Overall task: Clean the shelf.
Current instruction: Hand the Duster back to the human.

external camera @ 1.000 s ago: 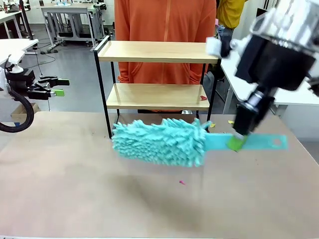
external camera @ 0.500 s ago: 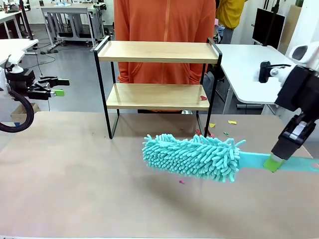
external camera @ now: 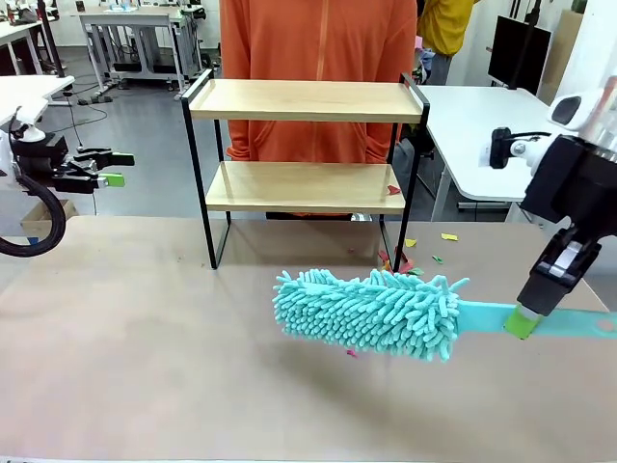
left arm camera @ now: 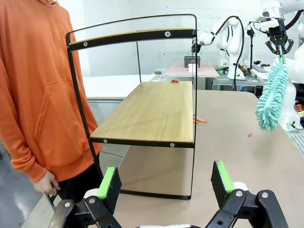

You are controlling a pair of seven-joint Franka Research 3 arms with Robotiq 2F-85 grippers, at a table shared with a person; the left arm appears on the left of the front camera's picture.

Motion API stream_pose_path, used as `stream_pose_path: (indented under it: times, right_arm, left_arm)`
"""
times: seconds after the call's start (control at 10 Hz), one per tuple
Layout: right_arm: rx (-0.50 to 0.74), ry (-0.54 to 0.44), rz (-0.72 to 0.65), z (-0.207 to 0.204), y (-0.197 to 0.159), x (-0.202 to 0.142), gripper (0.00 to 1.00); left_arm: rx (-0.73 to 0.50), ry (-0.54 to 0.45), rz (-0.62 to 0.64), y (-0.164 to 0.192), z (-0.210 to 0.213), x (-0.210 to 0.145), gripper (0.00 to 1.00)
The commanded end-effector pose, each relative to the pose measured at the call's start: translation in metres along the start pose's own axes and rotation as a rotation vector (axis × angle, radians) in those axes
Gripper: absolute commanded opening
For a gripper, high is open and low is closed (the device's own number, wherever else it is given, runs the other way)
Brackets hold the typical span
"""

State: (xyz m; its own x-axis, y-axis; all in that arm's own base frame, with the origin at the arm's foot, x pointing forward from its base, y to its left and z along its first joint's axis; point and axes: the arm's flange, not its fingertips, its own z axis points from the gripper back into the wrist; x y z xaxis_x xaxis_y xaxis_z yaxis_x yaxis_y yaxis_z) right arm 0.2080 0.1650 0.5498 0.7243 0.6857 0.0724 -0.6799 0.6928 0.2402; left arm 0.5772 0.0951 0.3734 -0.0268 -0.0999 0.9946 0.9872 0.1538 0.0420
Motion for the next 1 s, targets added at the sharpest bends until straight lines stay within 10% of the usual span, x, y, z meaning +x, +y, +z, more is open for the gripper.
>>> stream_pose_path:
  times: [0.0, 0.6, 0.9]
  right_arm:
    - [0.005, -0.001, -0.005, 0.005, 0.002, 0.003, 0.13]
    - [-0.001, -0.002, 0.001, 0.001, 0.0, 0.0, 0.13]
    - [-0.015, -0.17, 0.275, 0.026, -0.08, 0.03, 0.13]
  left_arm:
    - [0.0, 0.003, -0.006, -0.002, 0.001, 0.003, 1.0]
    - [0.0, 0.0, 0.0, 0.0, 0.0, 0.0, 1.0]
    - [0.0, -0.02, -0.022, -0.062, -0.051, 0.014, 1.0]
